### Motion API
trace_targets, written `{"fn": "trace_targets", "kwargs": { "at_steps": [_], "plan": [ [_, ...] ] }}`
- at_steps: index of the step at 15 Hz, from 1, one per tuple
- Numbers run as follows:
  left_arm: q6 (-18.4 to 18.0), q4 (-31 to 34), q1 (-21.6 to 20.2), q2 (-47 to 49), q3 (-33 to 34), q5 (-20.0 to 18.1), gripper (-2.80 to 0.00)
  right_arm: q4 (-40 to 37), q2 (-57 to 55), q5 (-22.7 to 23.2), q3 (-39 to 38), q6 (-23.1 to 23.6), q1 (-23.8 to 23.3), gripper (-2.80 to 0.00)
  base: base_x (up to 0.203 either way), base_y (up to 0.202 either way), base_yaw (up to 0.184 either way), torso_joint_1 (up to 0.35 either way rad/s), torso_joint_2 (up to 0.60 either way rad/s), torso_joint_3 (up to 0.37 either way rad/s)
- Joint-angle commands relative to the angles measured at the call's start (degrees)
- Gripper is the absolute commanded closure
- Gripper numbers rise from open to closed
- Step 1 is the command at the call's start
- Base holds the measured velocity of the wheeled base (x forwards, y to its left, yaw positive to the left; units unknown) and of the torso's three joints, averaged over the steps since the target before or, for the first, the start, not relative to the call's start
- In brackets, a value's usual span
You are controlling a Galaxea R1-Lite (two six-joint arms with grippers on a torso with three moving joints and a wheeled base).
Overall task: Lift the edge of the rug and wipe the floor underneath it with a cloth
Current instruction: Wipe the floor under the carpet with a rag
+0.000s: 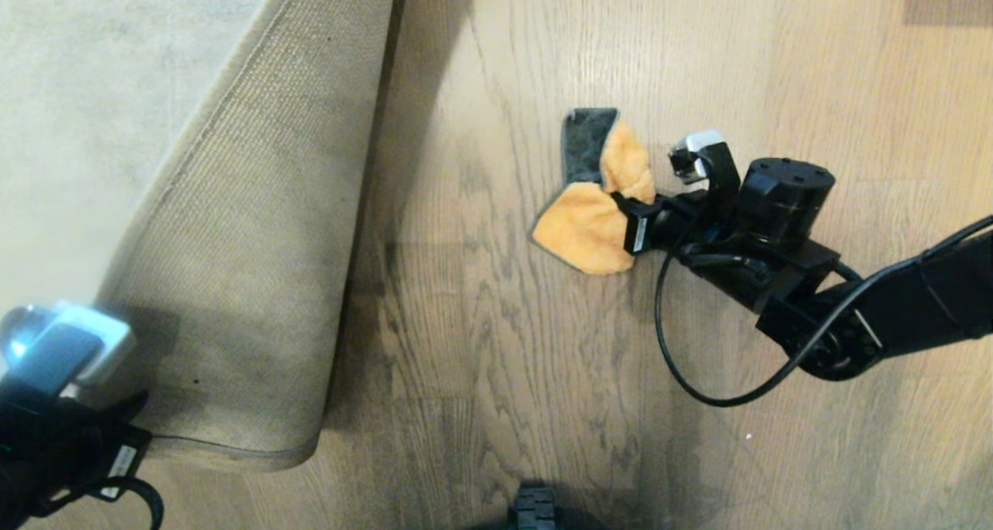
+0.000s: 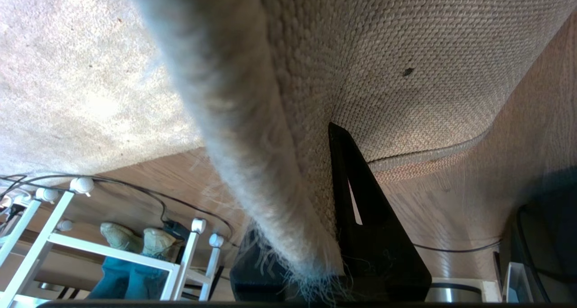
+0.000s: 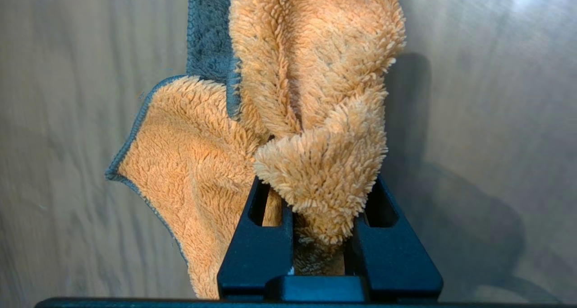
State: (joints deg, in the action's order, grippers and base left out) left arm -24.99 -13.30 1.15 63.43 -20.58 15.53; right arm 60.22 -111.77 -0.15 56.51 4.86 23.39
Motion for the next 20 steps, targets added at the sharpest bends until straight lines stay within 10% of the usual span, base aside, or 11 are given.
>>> {"fn": "trace_targets", "kwargs": {
  "at_steps": [1, 12, 20],
  "plan": [
    [-0.08, -0.12, -0.03, -0.06, 0.43, 0.19, 0.00, 1.20, 1.29, 0.04, -2.28, 0.07, -1.17, 0.00, 0.000, 0.000, 0.000, 0.000, 0.00, 0.000],
    [-0.23, -0.06, 0.00, -0.32, 1.07, 0.12, 0.00, 1.63, 15.07, 0.04, -12.42, 1.20, -13.27, 0.00, 0.000, 0.000, 0.000, 0.000, 0.00, 0.000],
    [-0.39, 0.12, 0.56, -0.15, 1.07, 0.09, 0.00, 0.47, 36.50, -0.15, -33.64, 3.45, -25.19, 0.00, 0.000, 0.000, 0.000, 0.000, 0.00, 0.000]
  ]
}}
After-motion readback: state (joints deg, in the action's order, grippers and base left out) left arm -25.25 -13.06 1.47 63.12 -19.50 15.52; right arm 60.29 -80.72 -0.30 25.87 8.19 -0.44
